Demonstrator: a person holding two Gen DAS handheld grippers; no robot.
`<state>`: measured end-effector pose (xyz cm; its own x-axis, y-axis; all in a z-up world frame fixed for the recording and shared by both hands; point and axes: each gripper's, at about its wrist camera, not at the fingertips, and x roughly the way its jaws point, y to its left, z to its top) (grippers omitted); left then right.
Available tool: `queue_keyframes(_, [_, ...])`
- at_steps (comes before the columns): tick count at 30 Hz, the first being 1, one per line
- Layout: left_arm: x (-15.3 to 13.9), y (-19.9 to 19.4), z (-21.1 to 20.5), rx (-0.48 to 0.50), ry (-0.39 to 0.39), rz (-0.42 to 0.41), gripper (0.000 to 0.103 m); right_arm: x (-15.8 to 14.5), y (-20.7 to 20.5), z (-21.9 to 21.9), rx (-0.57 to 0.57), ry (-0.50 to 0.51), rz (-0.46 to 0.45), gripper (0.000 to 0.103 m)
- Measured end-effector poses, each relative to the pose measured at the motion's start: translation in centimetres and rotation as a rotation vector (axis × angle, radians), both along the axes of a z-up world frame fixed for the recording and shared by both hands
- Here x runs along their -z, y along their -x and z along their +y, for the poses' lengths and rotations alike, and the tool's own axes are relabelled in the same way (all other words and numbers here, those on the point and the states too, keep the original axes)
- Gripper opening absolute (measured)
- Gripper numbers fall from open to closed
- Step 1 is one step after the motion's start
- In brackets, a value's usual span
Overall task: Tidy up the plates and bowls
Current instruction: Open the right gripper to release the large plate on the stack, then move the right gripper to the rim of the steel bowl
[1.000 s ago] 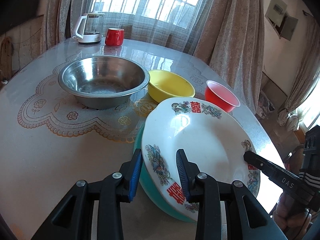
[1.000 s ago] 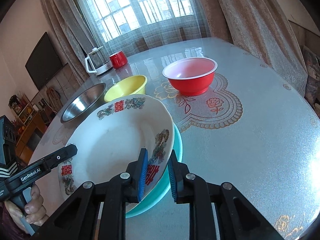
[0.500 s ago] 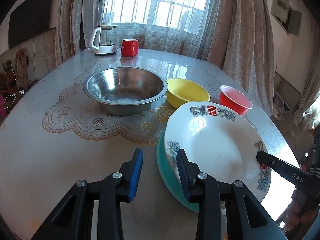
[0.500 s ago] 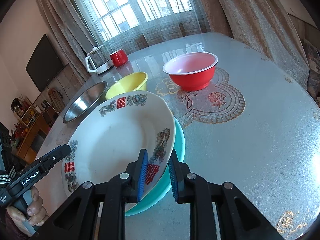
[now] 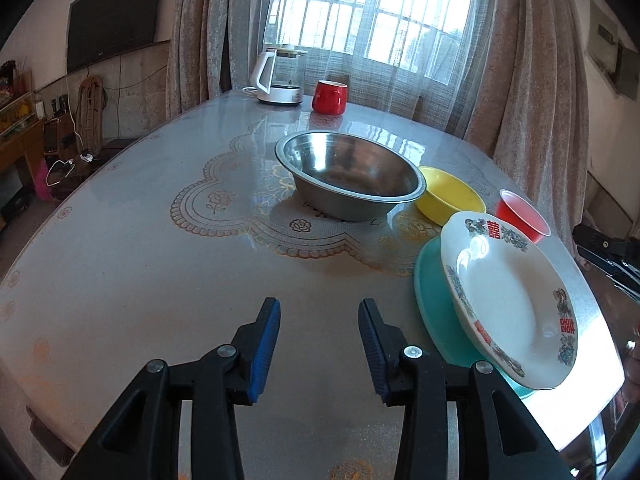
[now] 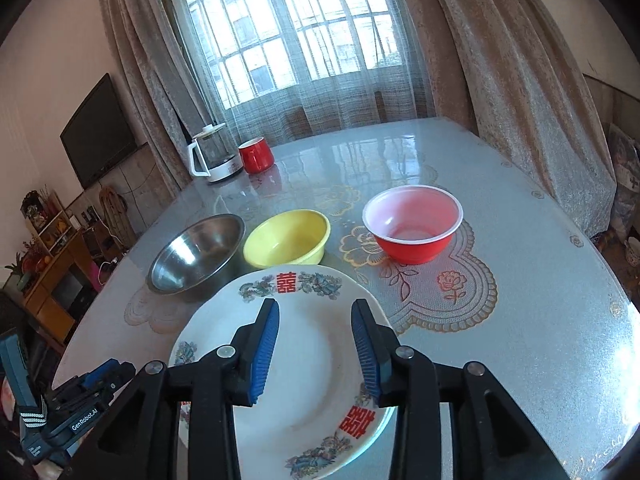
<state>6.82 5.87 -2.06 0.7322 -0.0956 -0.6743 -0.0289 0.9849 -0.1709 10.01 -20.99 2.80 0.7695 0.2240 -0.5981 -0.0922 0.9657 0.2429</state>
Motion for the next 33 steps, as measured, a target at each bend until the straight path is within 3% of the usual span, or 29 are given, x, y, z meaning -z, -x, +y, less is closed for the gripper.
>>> queue_keyframes(6, [0.7, -0.1, 2.2, -0.051, -0.007, 0.033, 0.044, 0.6, -1.9, 4.7, -0.132, -0.074, 0.071, 0.038])
queue_keyframes(12, [1.3, -1.1, 4.0, -0.099, 0.012, 0.062, 0.043, 1.5, -3.1, 8.1, -0.212, -0.084, 0.14, 0.038])
queue_keyframes(26, [-1.2, -5.8, 5.8, -0.052, 0.061, 0.014, 0.044, 2.0, -9.3, 10.0, -0.209, -0.109, 0.233, 0.038])
queue_keyframes(33, [-2.5, -9.2, 5.5, -0.032, 0.11, -0.002, 0.044, 1.3, -14.1, 9.8, -0.168, -0.072, 0.226, 0.035])
